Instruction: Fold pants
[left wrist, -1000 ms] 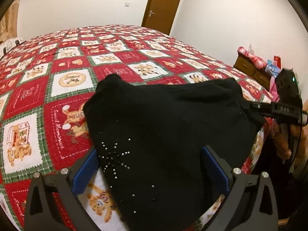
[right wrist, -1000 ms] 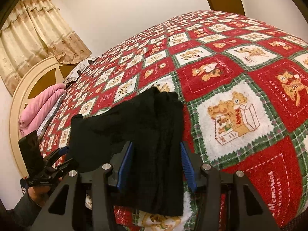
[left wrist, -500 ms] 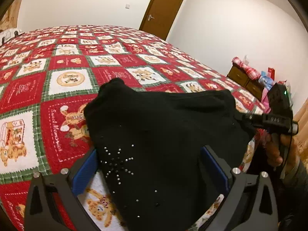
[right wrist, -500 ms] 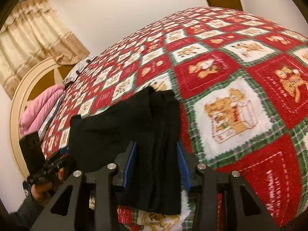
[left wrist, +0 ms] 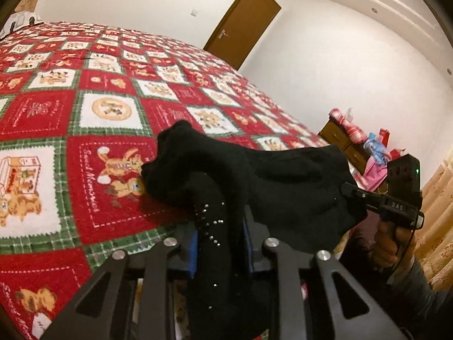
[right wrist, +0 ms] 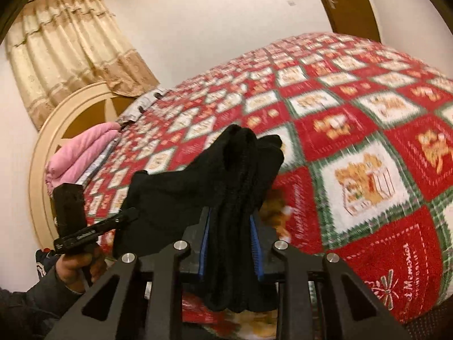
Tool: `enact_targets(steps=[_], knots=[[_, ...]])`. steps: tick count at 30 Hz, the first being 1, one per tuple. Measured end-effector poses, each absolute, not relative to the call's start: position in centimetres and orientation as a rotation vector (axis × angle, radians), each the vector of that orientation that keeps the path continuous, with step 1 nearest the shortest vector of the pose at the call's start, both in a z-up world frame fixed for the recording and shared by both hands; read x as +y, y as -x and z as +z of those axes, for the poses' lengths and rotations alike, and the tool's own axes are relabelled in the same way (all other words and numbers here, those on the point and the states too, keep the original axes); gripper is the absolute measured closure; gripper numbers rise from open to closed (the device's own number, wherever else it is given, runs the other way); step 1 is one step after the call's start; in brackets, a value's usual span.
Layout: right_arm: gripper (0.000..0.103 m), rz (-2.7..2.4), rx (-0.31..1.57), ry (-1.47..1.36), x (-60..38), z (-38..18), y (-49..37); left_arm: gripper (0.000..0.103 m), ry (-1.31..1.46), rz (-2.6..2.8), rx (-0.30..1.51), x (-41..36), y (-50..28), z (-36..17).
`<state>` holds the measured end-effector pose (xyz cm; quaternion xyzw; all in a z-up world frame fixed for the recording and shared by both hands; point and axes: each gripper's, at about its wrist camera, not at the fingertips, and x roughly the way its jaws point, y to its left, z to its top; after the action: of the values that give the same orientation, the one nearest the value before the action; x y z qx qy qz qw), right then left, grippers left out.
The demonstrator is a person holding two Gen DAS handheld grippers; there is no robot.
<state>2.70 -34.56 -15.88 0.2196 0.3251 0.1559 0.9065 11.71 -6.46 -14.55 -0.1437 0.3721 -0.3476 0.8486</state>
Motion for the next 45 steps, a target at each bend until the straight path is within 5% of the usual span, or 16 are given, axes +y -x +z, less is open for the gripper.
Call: enact_targets(steps=[5, 27, 40, 45], knots=[[0.078, 0.373, 0.646, -0.423, -32.4, -13.5, -3.6, 0.087, 0.339, -0.721, 0.708, -4.2, -11.2, -12.4], [0.078, 0.720, 0.689, -0.228, -9.7, -6.9, -22.9, 0.088, 0.354, -0.355, 0.555, 14.9, -13.7, -8.1], [0.078, 0.808, 0.798, -0.171, 2.3, -7.8, -31.6, 0.088, 0.347, -0.139, 0.549, 23.2, -15.8, -9.6], [0.077, 0.739, 0.895, -0.205, 2.3, -11.9, -34.1, 0.074, 0.351, -0.050, 0.644, 24.2, -16.5, -13.5]])
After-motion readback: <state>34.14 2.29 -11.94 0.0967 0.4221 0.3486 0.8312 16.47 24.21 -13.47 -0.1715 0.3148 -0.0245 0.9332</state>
